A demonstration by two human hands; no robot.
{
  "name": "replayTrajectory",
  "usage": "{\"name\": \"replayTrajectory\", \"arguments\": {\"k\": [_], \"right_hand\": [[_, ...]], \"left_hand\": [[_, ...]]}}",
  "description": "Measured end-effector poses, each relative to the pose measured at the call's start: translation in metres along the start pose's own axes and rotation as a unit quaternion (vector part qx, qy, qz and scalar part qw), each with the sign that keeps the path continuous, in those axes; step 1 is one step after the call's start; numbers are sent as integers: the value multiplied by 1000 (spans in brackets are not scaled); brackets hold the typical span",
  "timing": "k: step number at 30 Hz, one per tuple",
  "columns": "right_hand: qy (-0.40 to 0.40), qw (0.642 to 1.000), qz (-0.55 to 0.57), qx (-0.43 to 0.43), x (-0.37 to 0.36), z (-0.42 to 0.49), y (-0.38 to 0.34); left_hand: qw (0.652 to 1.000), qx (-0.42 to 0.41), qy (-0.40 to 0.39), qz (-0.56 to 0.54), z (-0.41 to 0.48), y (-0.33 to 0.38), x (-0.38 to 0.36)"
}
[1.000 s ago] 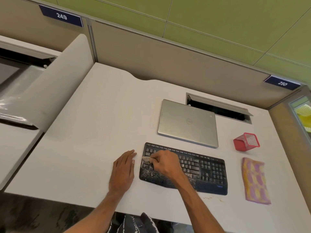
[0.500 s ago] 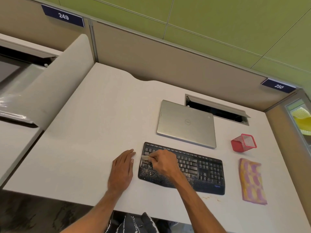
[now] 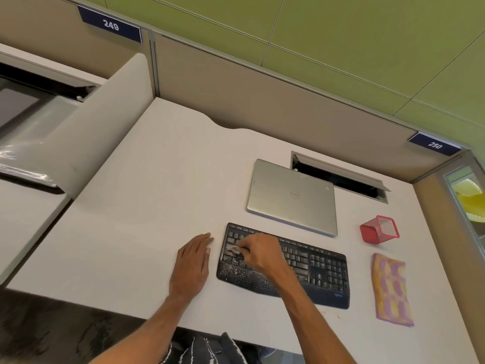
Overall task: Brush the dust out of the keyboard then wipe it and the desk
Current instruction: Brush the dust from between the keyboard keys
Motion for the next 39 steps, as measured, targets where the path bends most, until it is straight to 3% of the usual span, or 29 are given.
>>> {"name": "replayTrajectory", "arguments": {"k": [7, 14, 27, 36, 39], "right_hand": [[71, 997, 18, -30, 10, 2, -12], [0, 992, -16, -128, -1, -17, 7], [27, 989, 88, -114, 0, 19, -28], [6, 991, -24, -132, 15, -11, 0], [-12, 993, -10, -114, 3, -7, -11]], "left_hand": [[1000, 0, -1, -4, 1, -2, 0], [1000, -4, 3, -1, 1, -2, -2], [1000, -13, 6, -13, -1, -3, 2], [1000, -11, 12, -5, -1, 1, 2], [1000, -9, 11, -4, -1, 0, 1]]}}
Point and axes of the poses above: each hand's wrist, its own z-axis towards the middle knuckle, its own x-axis out of the back of the hand, y = z × x, the point moved 6 cm from there along z, towards the middle knuckle, and after that the axes turned 14 degrees about x, right-handed, at the moved point
